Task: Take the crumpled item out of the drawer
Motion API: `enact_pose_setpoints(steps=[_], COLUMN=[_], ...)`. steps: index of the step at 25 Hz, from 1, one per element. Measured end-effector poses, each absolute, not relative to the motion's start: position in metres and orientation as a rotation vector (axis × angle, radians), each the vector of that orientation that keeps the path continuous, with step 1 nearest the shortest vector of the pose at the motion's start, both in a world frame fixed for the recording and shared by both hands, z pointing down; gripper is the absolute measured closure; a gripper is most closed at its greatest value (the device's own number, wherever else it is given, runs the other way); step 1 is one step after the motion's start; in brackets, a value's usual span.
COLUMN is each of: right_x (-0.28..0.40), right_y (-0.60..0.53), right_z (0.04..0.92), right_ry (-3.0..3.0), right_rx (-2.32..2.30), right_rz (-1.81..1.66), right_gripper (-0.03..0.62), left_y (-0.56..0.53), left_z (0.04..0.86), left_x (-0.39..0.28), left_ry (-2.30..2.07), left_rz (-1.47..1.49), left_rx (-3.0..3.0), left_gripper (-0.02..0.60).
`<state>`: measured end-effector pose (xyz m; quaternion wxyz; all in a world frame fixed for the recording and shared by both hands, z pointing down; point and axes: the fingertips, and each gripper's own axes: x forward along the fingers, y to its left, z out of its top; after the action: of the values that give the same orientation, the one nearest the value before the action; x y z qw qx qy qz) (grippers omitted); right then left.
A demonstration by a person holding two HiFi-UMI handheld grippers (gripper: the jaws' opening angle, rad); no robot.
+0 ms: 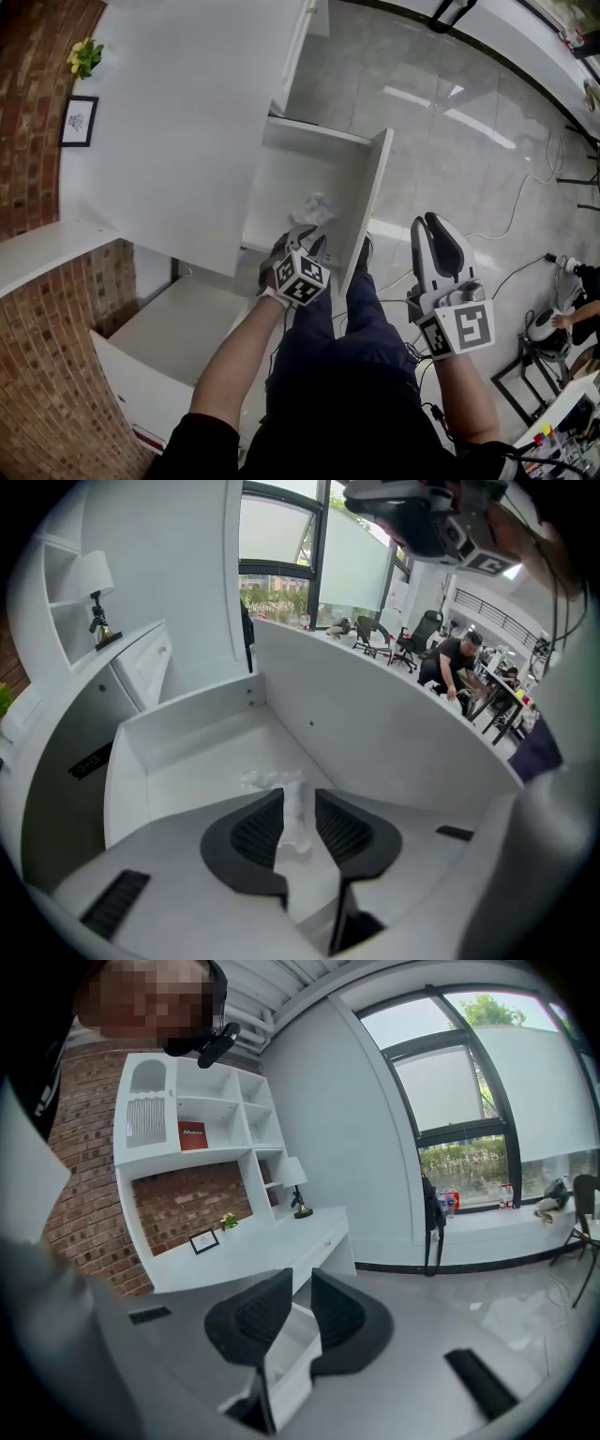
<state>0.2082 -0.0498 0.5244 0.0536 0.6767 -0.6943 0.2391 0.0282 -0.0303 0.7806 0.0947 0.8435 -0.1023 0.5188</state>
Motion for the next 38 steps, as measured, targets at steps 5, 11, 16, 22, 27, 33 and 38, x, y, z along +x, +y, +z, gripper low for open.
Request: enact_pose_setpoints(steps=[5, 11, 16, 22, 27, 33, 38], right_x=[0.211, 0.214, 0.220, 0.220, 0.216, 0.213, 0.210], right_y=[-0.051, -0.052, -0.050, -0.047, -0.043, -0.043, -0.043], right_z=[0.534, 0.540, 0.545, 0.551, 0.550, 0.549, 0.544], right_ry=[-2.094, -2.080, -2.072, -2.070, -2.091, -2.109, -2.120], right_rx=[2.052, 2.050, 2.051, 2.033, 2.006, 1.992, 1.986], right_rz=[0.754, 0.779, 0.788, 0.799, 0.803, 0.801, 0.791], right_gripper=[0.533, 0.533, 0.533, 0.537, 0.540, 0.543, 0.546], left_y=[-0.033, -0.032, -0.031, -0.031, -0.031, -0.030, -0.035], left_z=[0.806, 0.830, 0.849, 0.862, 0.862, 0.858, 0.848], left_x=[0.029, 0.030, 0.030, 0.030, 0.030, 0.029, 0.029], left_ry=[-0.243, -0.151, -0.081, -0.043, -0.055, -0.074, -0.137], left_rz=[1.656, 1.771, 1.871, 1.935, 1.931, 1.919, 1.873], left_rx=[2.459, 2.398, 2.369, 2.354, 2.343, 2.337, 2.342], left_gripper=[0.479, 0.479, 0.479, 0.492, 0.532, 0.557, 0.563])
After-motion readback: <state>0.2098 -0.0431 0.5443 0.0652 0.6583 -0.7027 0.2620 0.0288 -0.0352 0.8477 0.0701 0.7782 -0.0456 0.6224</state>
